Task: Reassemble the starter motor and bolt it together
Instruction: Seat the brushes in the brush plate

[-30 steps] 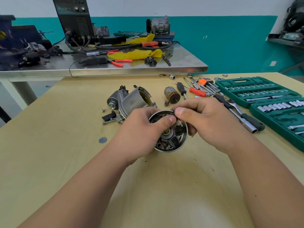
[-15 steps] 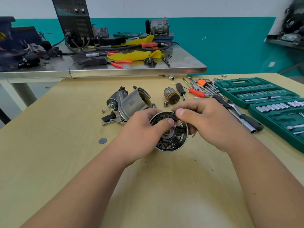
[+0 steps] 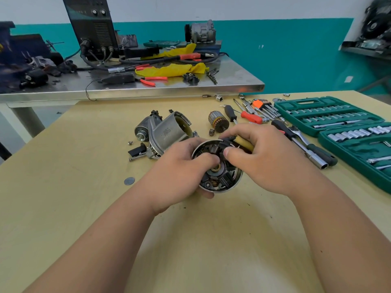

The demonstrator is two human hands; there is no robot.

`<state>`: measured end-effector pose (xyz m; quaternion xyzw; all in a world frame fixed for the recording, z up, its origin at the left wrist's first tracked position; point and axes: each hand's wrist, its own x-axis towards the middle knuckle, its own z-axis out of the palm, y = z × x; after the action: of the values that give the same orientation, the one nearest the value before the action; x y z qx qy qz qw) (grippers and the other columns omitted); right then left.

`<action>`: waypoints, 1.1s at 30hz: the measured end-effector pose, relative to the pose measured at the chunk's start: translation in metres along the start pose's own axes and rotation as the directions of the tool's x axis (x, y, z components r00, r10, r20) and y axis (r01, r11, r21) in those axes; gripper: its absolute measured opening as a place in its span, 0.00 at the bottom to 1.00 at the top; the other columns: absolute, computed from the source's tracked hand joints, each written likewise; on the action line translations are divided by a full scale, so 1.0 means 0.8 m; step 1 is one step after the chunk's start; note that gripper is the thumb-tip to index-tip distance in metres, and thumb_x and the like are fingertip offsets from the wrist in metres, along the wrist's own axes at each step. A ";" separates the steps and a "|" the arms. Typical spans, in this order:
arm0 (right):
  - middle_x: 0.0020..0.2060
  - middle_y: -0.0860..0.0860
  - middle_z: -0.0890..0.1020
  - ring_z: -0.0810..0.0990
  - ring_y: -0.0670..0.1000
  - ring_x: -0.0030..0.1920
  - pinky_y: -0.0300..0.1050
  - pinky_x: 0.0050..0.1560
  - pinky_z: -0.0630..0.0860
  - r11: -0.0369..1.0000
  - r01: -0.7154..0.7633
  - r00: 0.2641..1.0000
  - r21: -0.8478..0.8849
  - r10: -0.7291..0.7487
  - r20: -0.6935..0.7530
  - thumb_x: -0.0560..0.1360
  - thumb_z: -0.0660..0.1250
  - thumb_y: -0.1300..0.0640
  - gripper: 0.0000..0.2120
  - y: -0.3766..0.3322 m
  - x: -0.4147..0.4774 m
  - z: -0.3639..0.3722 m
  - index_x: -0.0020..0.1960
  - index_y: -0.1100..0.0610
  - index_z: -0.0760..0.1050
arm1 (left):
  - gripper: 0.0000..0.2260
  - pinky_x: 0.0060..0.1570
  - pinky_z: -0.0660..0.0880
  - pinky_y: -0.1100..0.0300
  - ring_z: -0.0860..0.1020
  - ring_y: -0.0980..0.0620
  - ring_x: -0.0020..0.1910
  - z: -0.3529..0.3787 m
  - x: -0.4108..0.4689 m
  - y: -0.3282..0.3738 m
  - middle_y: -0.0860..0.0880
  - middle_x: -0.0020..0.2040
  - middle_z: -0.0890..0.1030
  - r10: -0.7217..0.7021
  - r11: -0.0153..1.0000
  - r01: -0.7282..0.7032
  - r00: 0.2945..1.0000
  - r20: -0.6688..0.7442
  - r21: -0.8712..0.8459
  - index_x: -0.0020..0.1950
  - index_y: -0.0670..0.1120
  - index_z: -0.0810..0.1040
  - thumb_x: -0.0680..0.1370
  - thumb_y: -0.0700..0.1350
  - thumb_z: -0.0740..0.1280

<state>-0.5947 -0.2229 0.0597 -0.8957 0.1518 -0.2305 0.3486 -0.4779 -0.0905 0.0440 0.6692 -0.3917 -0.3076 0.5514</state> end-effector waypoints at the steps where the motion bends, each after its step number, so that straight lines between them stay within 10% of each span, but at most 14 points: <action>1: 0.39 0.40 0.81 0.79 0.40 0.43 0.37 0.35 0.76 1.000 -0.002 1.000 -0.003 0.002 0.014 0.72 0.66 0.51 0.09 0.000 -0.001 -0.001 0.50 0.38 0.75 | 0.07 0.38 0.82 0.45 0.84 0.40 0.38 0.001 0.000 -0.001 0.47 0.41 0.85 0.014 1.000 -0.014 1.000 -0.005 0.020 0.54 0.49 0.79 0.81 0.42 0.63; 7: 0.38 0.44 0.82 0.81 0.46 0.39 0.43 0.31 0.75 0.997 0.027 1.000 -0.074 -0.026 0.010 0.69 0.66 0.46 0.10 -0.006 -0.005 -0.001 0.50 0.37 0.73 | 0.08 0.38 0.78 0.67 0.82 0.62 0.42 0.006 0.001 -0.006 0.58 0.43 0.84 0.188 0.962 -0.153 0.972 -0.139 0.227 0.51 0.58 0.79 0.80 0.45 0.64; 22: 0.50 0.47 0.80 0.75 0.51 0.47 0.45 0.42 0.71 0.849 -0.006 0.981 -0.528 -0.096 -0.166 0.72 0.60 0.52 0.15 -0.021 -0.007 0.026 0.58 0.48 0.74 | 0.09 0.32 0.71 0.68 0.77 0.63 0.36 0.024 0.001 -0.006 0.58 0.35 0.81 0.241 0.936 -0.137 0.920 -0.308 0.325 0.47 0.54 0.81 0.78 0.45 0.61; 30: 0.33 0.41 0.78 0.77 0.38 0.34 0.30 0.29 0.70 0.979 -0.006 1.000 -0.205 0.007 0.004 0.72 0.64 0.56 0.10 -0.011 -0.004 0.002 0.49 0.44 0.76 | 0.09 0.38 0.77 0.59 0.81 0.59 0.39 0.017 -0.002 -0.001 0.56 0.38 0.83 0.196 0.947 -0.119 0.950 -0.242 0.298 0.45 0.54 0.81 0.79 0.45 0.62; 33: 0.40 0.46 0.84 0.84 0.48 0.41 0.52 0.45 0.82 0.994 -0.113 0.976 0.009 0.109 0.190 0.69 0.68 0.51 0.10 0.001 0.000 -0.013 0.50 0.43 0.79 | 0.09 0.39 0.79 0.51 0.84 0.50 0.40 0.013 -0.002 0.002 0.52 0.39 0.85 0.083 0.972 -0.037 0.979 -0.188 0.233 0.45 0.52 0.82 0.80 0.46 0.63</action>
<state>-0.5998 -0.2291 0.0662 -0.9003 0.1653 -0.1258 0.3825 -0.4879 -0.0940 0.0438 0.7429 -0.3882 -0.1761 0.5161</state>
